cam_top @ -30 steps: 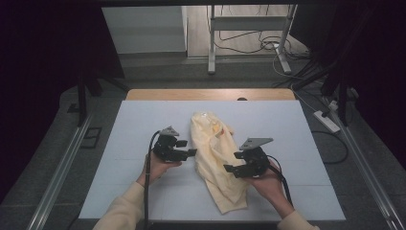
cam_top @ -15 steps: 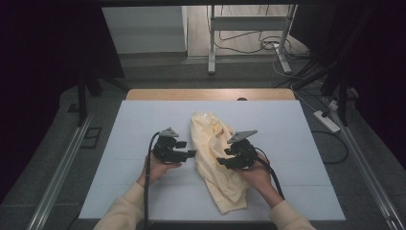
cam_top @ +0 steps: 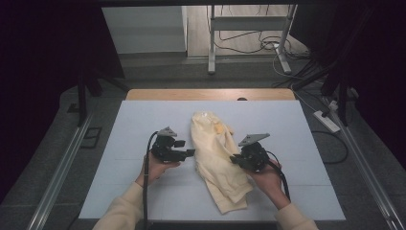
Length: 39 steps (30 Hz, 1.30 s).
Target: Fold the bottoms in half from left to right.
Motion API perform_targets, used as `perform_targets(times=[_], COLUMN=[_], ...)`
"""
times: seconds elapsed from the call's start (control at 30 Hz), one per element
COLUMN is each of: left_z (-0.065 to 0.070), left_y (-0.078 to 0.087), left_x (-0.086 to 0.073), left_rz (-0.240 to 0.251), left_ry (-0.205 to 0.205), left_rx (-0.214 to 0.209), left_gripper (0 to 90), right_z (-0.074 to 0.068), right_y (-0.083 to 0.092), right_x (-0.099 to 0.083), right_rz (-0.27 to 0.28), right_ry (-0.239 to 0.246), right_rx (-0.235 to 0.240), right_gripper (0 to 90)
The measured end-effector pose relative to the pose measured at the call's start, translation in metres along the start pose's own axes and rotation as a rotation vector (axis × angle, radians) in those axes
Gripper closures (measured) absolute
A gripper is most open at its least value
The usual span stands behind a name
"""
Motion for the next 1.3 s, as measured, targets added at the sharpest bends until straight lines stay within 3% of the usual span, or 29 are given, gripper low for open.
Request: perform_targets(times=[0.27,0.5,0.57,0.6,0.7,0.8,0.97,1.1,1.3], left_z=[0.000,-0.001,-0.001,-0.001,-0.001,-0.002,-0.002,-0.003,-0.004], left_y=[0.000,0.002,0.002,0.002,0.003,0.003,0.003,0.004,0.004], left_x=[0.000,0.000,0.000,0.000,0.001,0.001,0.001,0.001,0.001], left_rz=[-0.001,0.005,0.005,0.005,0.008,0.009,0.010,0.013,0.011], left_ry=[0.004,0.004,0.004,0.004,0.002,0.004,0.006,0.008,0.007], left_rx=[0.001,0.003,0.004,0.004,0.005,0.005,0.005,0.004,0.004], left_gripper=[34.0,33.8,33.6,33.6,33.5,33.4,33.1,33.1,33.0], right_z=[0.005,0.002,0.004,0.008,0.011,0.011,-0.006,-0.026,-0.053], right_y=[-0.003,-0.010,-0.010,-0.007,0.000,0.011,0.016,0.013,0.007], right_x=[-0.021,-0.033,-0.034,-0.031,-0.026,-0.014,0.001,0.010,0.016], right_rz=[-0.052,-0.085,-0.082,-0.065,-0.027,0.032,0.058,0.048,0.023], right_ry=[-0.044,-0.045,-0.049,-0.053,-0.070,-0.054,0.010,0.074,0.130], right_rx=[-0.002,0.006,-0.001,-0.021,-0.031,-0.034,0.016,0.056,0.115], right_gripper=[85.1,83.6,75.5,67.3,60.2,54.4,48.8,47.3,46.8])
Point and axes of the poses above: each handheld gripper's, and its own axes: y roughly backward along the jaws, x roughly out of its top, z roughly to its right, the point moved 7 cm from there along -y, roughly forward along the jaws, and after that the axes turned 8 degrees about y, right-handed, at the moved point
